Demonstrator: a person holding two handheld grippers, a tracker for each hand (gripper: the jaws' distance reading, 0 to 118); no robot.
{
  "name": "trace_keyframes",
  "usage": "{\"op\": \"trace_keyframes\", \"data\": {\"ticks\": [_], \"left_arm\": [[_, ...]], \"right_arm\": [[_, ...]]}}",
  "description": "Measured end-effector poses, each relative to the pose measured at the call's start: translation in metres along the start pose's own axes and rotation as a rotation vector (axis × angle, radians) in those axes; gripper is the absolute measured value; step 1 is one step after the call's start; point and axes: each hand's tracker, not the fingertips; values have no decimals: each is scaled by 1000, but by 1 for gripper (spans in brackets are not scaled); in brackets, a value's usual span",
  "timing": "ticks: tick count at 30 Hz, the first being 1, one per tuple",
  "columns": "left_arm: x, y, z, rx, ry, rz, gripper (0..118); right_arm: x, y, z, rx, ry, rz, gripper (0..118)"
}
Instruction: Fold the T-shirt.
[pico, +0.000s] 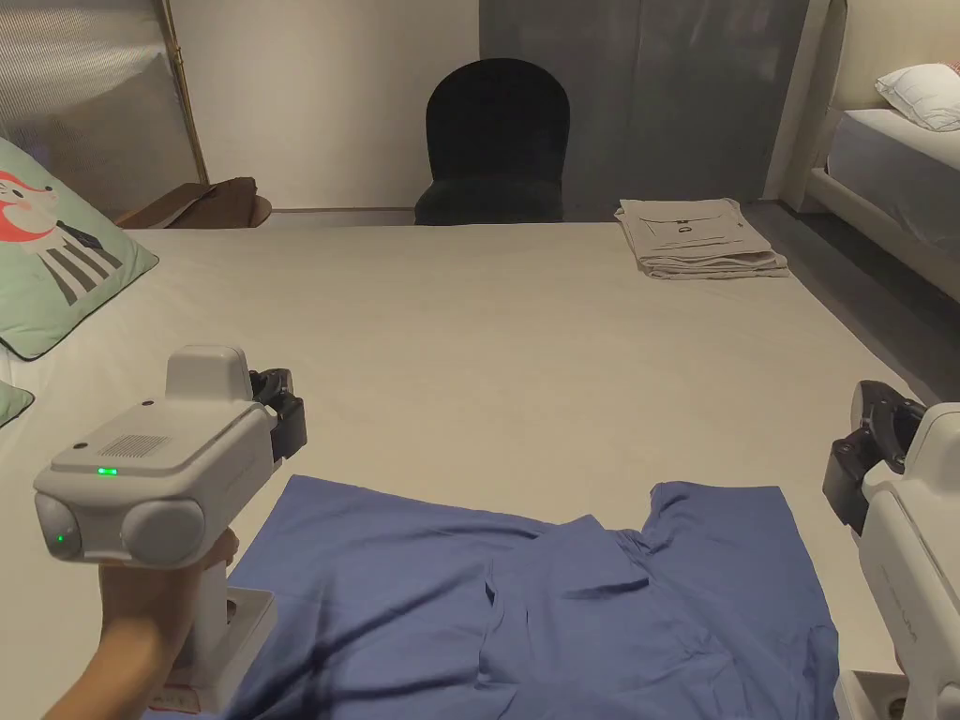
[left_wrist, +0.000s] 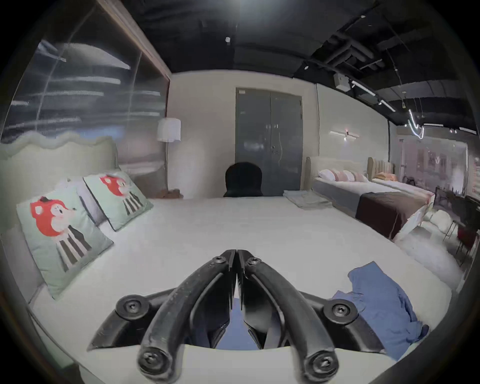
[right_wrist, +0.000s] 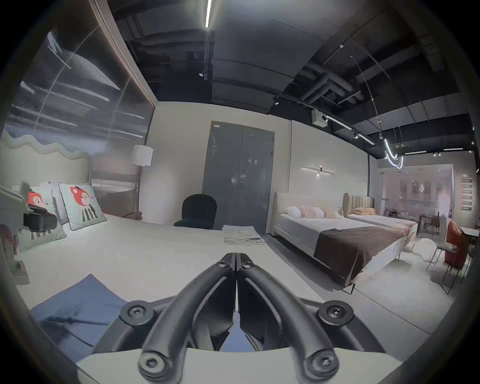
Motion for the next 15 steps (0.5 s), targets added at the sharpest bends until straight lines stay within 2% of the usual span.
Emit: {"op": "trace_keyframes", "data": {"ticks": [3,9,10,11,12,13,14,15], "left_arm": [[-19,0,-54,-107,-4,-2,0],[-41,-19,-150,-354,32,-130,0],[-43,-23,-163,-420,22,-141,3],[-48,-31,-175,-439,43,-138,17],[-49,-38,-187,-471,54,-131,43],[-51,-43,-196,-524,35,-124,80],[-53,-50,-206,-574,22,-102,98],[-57,-58,-214,-632,25,-92,104]], "right_arm": [[-2,-4,-17,-9,3,-1,0],[-6,-19,-56,-51,-9,-5,0],[-6,-22,-62,-57,-12,-2,0],[-7,-25,-68,-66,-16,2,0],[-7,-28,-73,-75,-18,4,0],[-7,-31,-78,-82,-18,5,0],[-7,-34,-81,-91,-20,9,0],[-7,-38,-85,-101,-23,16,0]]}}
